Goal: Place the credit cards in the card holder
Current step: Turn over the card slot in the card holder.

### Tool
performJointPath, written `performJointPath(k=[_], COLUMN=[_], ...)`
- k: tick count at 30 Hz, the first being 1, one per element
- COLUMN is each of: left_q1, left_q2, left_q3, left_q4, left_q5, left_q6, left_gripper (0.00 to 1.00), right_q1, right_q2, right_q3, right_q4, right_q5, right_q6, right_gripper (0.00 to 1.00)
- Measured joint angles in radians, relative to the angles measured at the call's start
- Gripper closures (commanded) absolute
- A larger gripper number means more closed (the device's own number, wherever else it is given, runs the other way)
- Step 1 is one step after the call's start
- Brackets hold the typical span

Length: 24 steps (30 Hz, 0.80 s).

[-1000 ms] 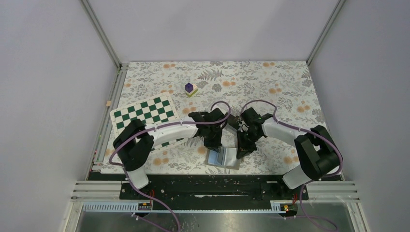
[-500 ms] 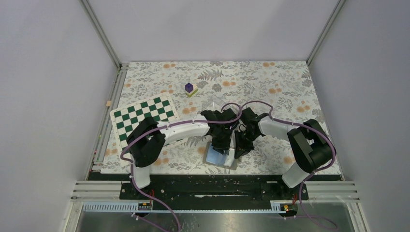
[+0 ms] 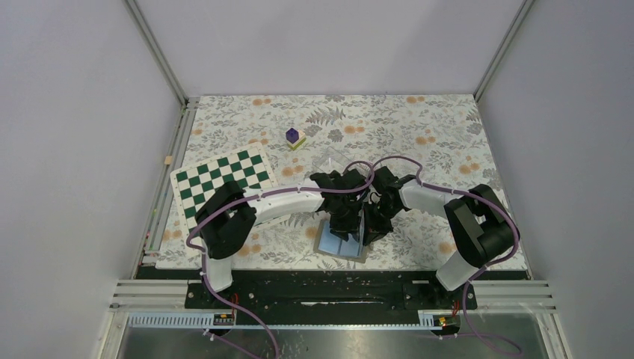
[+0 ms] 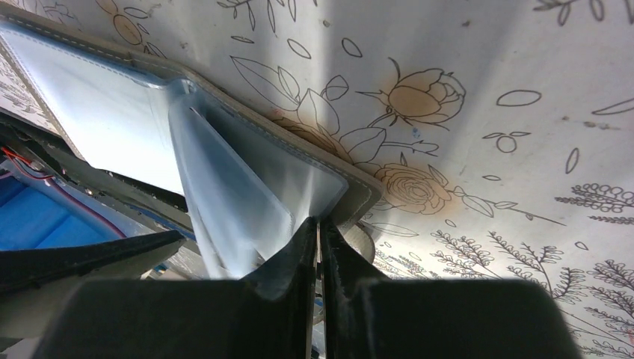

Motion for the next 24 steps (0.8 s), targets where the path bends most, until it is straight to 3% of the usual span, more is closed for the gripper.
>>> performJointPath(k=[16, 24], left_q1=[0.019, 0.083], left_q2=[-0.023, -0.103], left_q3=[-0.050, -0.215], left_q4=[-0.071, 0.054], left_q5=[-0.096, -0.033], left_q6=[0.021, 0.010], left_gripper=[0.63, 0.64], right_q1=[0.000, 0.000], right_q2=[-0.034, -0.140], right_q3=[0.000, 0.022], right_q4=[-0.031, -0.090], right_q5=[0.006, 0.031], right_q6=[-0.001, -0.003], right_gripper=[0.88, 0.88])
